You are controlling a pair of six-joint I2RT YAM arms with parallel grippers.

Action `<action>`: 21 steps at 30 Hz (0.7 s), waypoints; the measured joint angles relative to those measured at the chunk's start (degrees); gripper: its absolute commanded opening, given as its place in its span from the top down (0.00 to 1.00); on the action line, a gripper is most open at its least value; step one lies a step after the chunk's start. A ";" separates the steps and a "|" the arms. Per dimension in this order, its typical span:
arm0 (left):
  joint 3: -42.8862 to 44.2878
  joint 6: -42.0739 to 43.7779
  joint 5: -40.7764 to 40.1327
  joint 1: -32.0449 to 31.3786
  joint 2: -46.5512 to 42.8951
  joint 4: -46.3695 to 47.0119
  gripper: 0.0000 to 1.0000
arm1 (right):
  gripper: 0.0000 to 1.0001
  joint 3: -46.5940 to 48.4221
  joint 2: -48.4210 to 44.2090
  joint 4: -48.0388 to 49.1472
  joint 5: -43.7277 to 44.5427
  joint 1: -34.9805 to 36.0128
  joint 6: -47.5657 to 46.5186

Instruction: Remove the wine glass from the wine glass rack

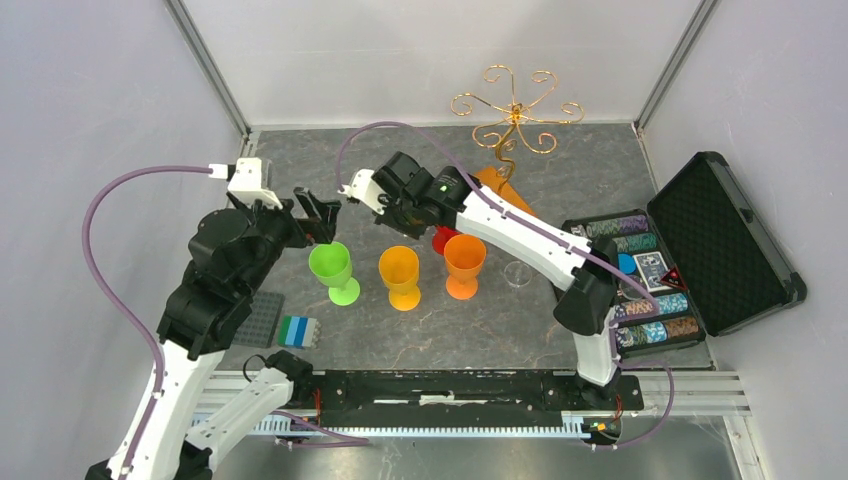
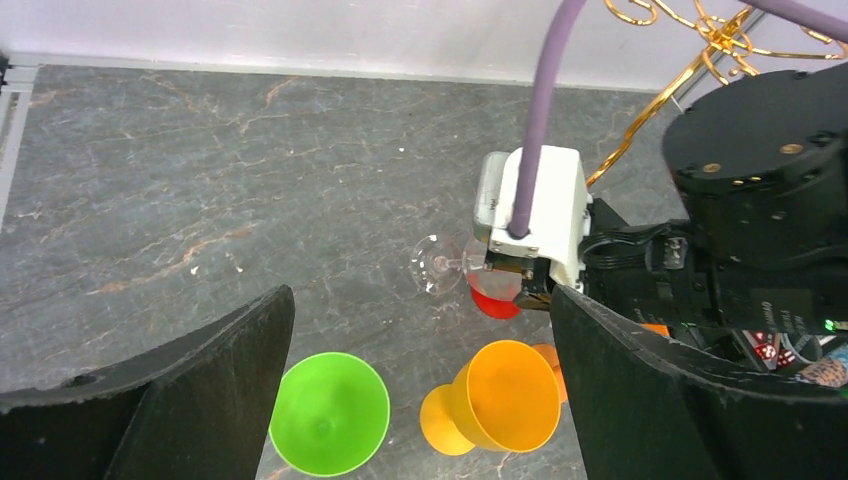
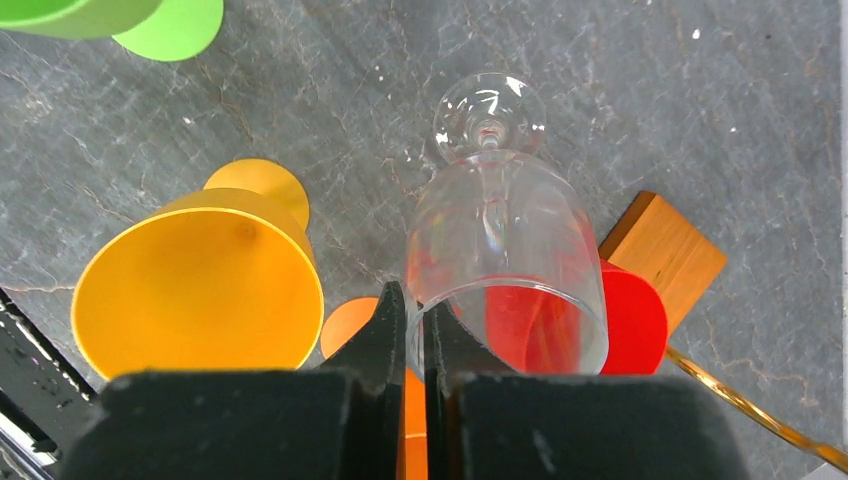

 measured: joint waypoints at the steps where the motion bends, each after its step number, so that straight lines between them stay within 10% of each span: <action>1: -0.02 0.11 -0.26 0.00 -0.26 -0.63 0.00 | 1.00 0.00 0.59 -0.31 0.02 0.00 -0.13; 21: -2.49 1.25 -0.87 -0.02 -3.02 -5.20 0.00 | 0.96 2.69 7.30 -2.86 -0.46 -0.59 -2.78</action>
